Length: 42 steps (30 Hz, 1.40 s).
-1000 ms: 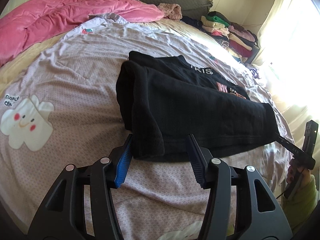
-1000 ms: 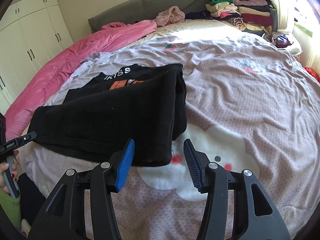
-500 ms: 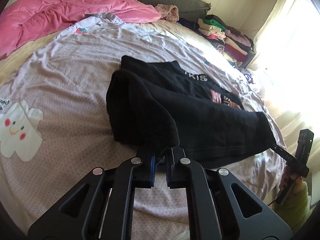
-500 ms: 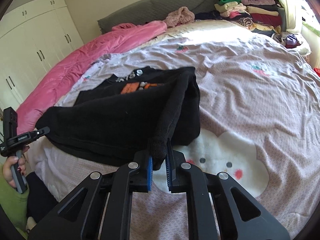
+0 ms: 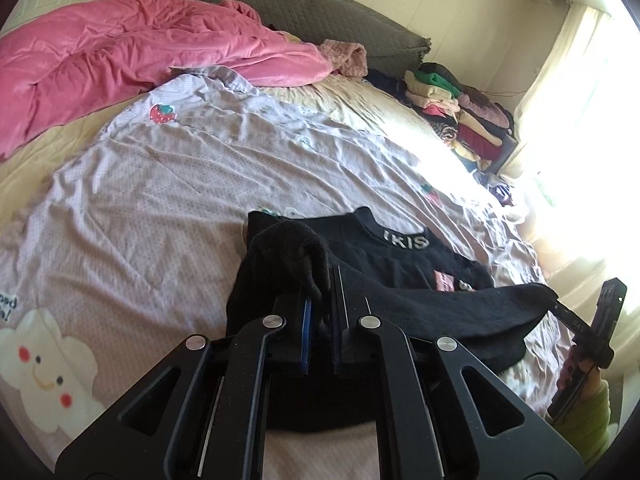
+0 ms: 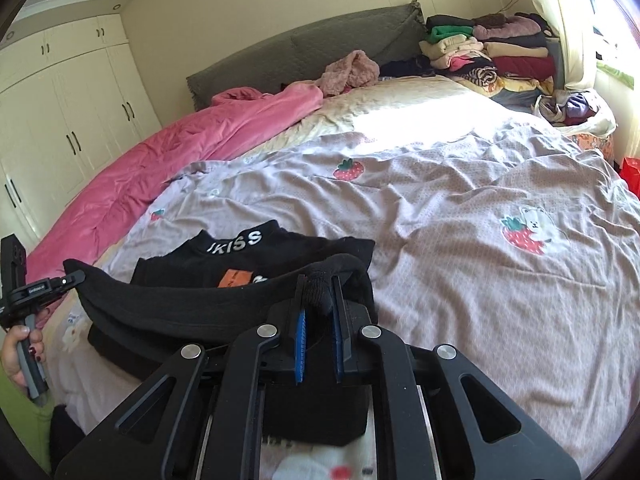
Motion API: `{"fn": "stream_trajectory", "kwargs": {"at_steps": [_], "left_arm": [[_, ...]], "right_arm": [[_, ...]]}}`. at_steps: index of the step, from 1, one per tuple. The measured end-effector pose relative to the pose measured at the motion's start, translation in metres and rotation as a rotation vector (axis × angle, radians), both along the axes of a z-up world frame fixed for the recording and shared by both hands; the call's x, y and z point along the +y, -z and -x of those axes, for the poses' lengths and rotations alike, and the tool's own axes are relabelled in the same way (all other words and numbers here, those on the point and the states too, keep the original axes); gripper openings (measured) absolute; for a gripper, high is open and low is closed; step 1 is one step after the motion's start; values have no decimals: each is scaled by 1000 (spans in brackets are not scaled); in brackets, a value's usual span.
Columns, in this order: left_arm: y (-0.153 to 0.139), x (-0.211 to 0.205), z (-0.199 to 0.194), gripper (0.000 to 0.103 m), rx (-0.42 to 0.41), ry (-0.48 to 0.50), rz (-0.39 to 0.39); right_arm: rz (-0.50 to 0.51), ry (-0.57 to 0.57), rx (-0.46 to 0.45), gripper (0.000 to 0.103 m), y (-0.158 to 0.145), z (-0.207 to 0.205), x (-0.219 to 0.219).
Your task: Fold small clothes
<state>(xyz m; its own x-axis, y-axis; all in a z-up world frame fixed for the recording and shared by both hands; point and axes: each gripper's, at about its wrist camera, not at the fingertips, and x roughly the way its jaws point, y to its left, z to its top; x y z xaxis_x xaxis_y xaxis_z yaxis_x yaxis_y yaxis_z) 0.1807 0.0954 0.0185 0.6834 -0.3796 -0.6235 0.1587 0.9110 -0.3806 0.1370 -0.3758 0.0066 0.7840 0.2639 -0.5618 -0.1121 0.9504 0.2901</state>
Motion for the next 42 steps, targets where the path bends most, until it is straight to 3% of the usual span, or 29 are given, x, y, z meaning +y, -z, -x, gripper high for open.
{"fn": "stream_trajectory", "kwargs": {"at_steps": [6,9,10,12,13,18,23,27,30,42], "left_arm": [[22,-7,-28,2,35,-24,-56],[29,-8,-25,10,39,-30,-46],[29,-8,-22,19,31,-23,-45],[26,-9,-15,25,11,-20,-64],[24,-9,-11,25,-3,-19,-66],[11,-12,13,28,-73,-23,-91],[16,-24,30,28,-76,14,-129],[29,-44,40,28,-55,74,-191],[41,-61,41,28,-35,117,-242],[56,-90,15,28,-9,157,-356]], "right_arm": [[24,10,59,11,17,-28,8],[32,19,77,14,25,-29,12],[34,19,73,22,25,-27,12],[50,41,62,41,25,-21,12],[52,48,52,42,25,-17,11],[49,73,25,42,21,2,6],[64,45,-3,41,16,27,14],[96,-41,21,22,20,37,34],[141,-110,45,20,29,40,56],[256,-143,123,19,58,-8,85]]}}
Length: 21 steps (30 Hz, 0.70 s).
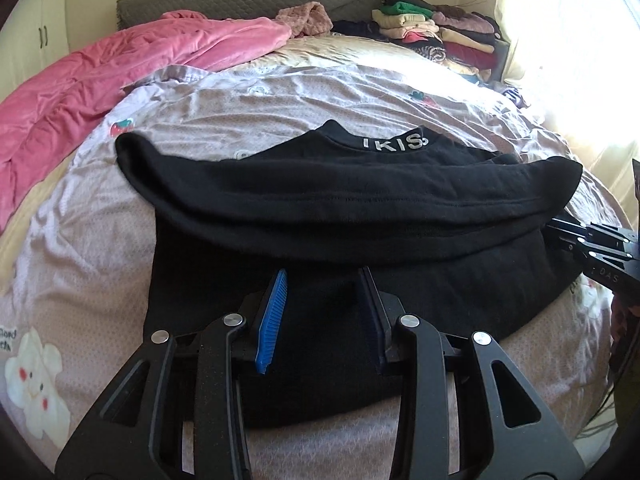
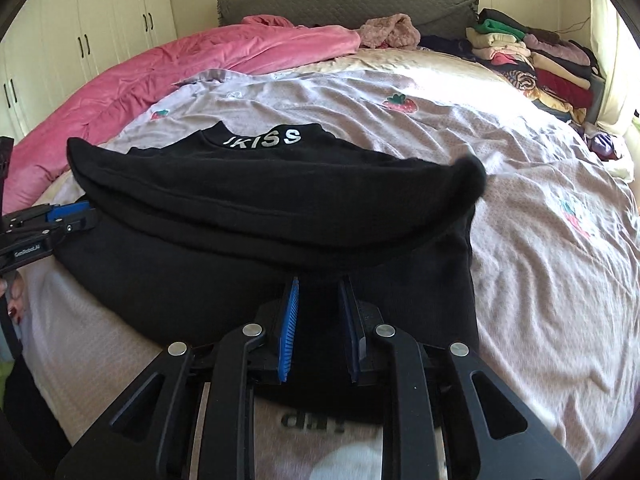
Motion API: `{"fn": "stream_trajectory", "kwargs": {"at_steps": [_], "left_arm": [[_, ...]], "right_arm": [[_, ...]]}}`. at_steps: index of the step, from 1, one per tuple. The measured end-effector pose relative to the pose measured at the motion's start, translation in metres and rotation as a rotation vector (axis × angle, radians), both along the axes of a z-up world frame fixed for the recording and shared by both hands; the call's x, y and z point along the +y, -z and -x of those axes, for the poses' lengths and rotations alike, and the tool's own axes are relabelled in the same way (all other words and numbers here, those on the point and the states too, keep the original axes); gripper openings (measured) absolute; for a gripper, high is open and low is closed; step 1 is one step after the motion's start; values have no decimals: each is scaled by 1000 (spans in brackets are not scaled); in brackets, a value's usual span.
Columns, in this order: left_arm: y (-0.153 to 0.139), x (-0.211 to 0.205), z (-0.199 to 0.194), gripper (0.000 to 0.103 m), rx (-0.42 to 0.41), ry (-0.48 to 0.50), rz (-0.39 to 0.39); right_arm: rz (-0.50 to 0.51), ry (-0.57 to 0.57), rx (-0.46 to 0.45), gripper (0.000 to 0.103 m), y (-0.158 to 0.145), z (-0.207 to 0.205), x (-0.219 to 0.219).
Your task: Fold small clothes
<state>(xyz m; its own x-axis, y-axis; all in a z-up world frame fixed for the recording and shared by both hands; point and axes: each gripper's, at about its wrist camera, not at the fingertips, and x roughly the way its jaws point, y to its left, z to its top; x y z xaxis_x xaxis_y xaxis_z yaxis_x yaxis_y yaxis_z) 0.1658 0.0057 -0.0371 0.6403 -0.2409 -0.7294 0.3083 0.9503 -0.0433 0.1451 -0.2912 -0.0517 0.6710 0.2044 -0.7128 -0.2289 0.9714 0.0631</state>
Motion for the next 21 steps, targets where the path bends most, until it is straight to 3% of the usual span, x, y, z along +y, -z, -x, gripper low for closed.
{"fn": "stream_trajectory", "kwargs": {"at_steps": [12,21], "left_arm": [[-2,-10,-50,28,32,-21,34],[-8,8,-75,28,21,-100,146]], "right_arm": [[-11,4,-17,20,-11,-51,4],[-7,57,-33,20,-19,-75,-7]]}}
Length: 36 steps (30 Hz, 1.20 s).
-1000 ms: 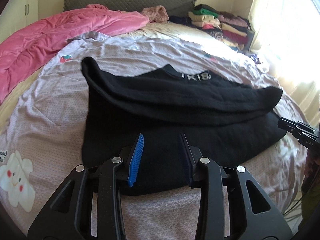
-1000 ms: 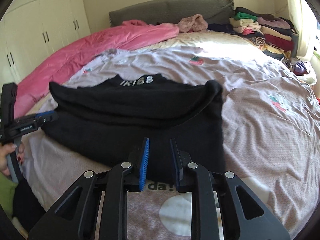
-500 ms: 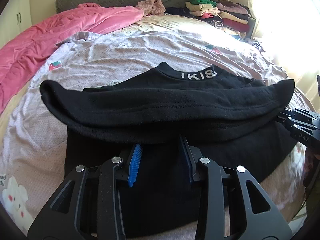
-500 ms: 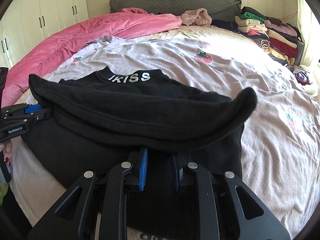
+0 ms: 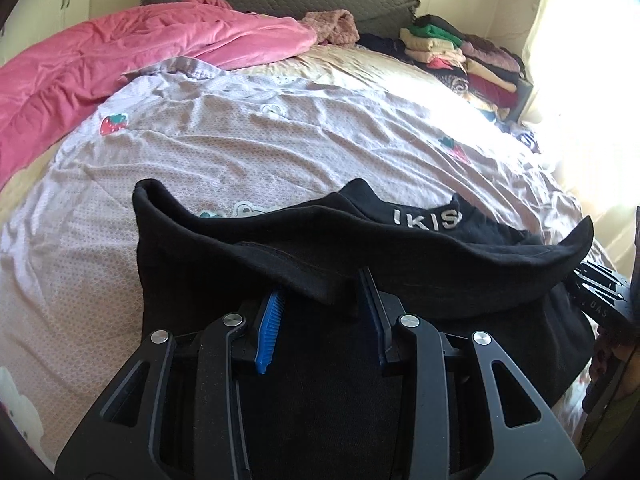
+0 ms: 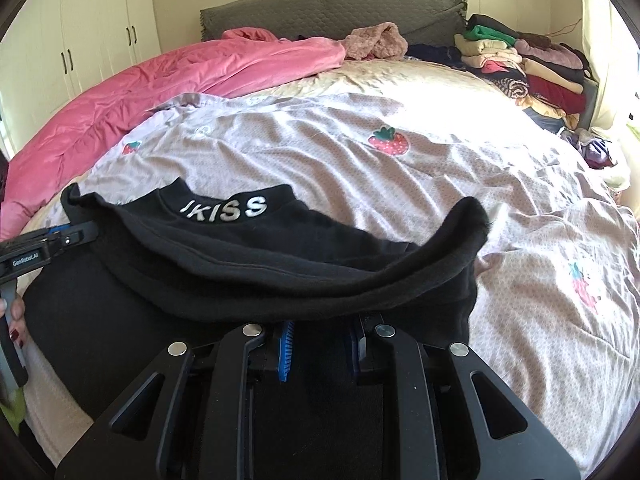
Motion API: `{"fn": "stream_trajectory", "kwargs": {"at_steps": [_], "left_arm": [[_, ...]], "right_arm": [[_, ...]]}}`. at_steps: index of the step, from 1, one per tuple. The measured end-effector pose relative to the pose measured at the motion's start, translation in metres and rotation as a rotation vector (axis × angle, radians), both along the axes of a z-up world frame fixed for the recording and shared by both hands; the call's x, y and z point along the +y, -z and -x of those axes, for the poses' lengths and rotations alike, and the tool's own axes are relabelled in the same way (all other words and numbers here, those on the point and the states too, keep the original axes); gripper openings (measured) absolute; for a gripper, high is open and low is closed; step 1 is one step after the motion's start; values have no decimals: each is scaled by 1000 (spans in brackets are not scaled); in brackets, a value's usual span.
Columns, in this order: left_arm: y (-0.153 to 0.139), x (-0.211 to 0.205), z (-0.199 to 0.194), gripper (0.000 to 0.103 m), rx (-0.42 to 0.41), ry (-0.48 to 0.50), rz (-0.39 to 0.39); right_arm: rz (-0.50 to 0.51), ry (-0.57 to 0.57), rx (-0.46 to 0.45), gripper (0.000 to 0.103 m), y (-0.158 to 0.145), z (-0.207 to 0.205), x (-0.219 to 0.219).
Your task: Fold small clothes
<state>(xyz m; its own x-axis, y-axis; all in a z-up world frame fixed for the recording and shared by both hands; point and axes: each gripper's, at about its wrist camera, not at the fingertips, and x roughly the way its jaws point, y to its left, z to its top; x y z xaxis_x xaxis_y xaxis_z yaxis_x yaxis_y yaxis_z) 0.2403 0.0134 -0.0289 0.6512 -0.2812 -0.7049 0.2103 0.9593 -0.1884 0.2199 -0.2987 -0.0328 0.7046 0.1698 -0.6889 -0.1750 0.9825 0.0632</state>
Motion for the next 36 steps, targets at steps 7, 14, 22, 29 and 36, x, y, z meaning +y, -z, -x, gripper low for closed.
{"fn": "stream_trajectory", "kwargs": {"at_steps": [7,14,22,29,36], "left_arm": [[-9,22,0,28,-50,-47,49],[-13,47,4,31,-73,-90,70],[-16,78,12,38,-79,-143,66],[-2,80,6,49,-13,-136,70],[17,76,-7,55,48,-125,71]], "right_arm": [[1,55,-2,20,-1,-19,-12],[-16,66,-14,20,-6,-16,-16],[-40,102,-28,34,-13,0,-28],[-25,153,-33,47,-13,7,-48],[-36,141,69,47,15,-17,-56]]}}
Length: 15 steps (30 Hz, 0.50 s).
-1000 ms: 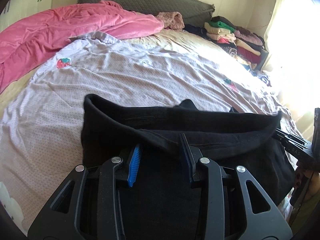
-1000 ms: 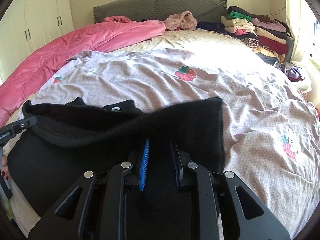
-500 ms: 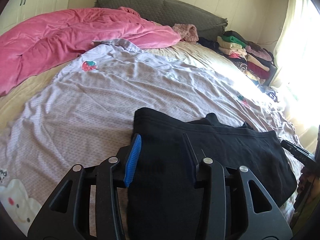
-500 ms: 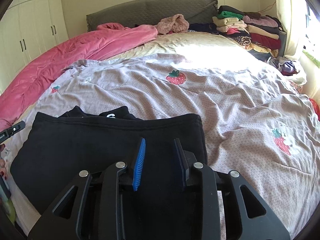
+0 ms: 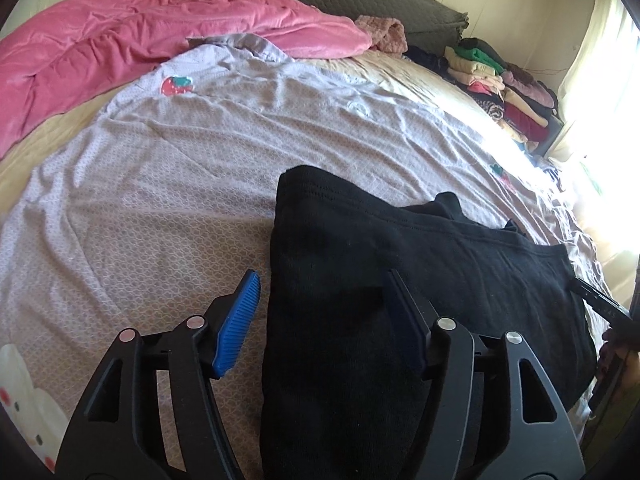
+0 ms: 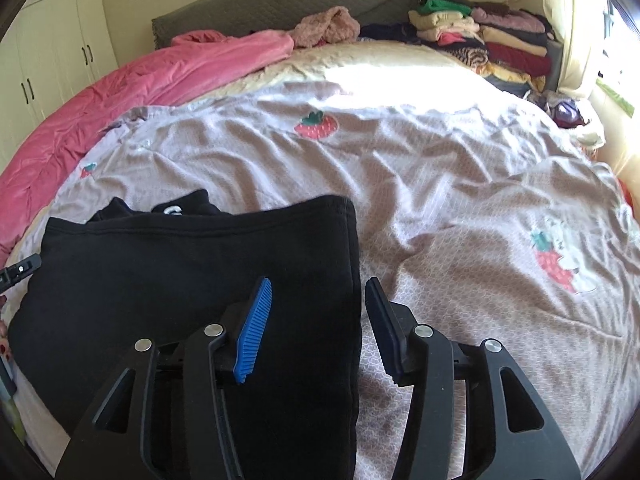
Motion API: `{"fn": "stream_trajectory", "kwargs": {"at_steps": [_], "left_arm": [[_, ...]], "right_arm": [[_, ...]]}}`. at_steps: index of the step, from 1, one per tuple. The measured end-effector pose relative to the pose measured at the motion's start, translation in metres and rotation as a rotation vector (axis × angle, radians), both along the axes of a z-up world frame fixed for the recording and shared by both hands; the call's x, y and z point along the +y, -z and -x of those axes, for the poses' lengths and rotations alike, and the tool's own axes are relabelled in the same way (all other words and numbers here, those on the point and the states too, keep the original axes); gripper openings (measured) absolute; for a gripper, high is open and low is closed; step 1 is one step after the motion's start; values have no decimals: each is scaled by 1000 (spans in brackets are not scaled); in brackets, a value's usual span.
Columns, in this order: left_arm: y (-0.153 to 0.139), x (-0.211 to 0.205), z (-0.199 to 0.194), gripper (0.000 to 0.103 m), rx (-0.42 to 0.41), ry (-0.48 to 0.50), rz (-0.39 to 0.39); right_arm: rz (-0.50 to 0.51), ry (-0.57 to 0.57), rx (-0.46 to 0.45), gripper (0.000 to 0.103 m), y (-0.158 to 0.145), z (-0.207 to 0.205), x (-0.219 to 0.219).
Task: Fold small clothes
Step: 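Pinch the folded bundle edges with both tools to square it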
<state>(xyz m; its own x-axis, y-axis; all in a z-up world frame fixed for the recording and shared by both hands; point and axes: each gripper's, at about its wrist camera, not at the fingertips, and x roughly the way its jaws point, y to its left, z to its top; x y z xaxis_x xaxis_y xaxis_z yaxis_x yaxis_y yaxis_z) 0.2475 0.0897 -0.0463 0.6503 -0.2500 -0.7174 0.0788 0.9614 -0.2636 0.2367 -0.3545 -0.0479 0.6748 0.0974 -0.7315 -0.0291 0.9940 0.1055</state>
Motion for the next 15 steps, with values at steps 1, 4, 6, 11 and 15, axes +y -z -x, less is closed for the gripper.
{"fn": "stream_trajectory", "kwargs": {"at_steps": [1,4,6,11,15], "left_arm": [[1,0,-1,52,3,5,6],[1,-3,-2,12,-7,17,-4],[-1,-5,-1,9,-22,23,-9],[-20,-6,5,5,-124,32,-9],[-17,-12,-2,4,-113,32,-59]], "right_arm": [[-18,-2,8,46,4,-1,-1],[-73,-5,4,24,6,0,-5],[-86,-5,-16,14,3,3,-7],[-81,24,-95,6,-9,18,-12],[-68,46,-86,6,-5,19,-17]]}}
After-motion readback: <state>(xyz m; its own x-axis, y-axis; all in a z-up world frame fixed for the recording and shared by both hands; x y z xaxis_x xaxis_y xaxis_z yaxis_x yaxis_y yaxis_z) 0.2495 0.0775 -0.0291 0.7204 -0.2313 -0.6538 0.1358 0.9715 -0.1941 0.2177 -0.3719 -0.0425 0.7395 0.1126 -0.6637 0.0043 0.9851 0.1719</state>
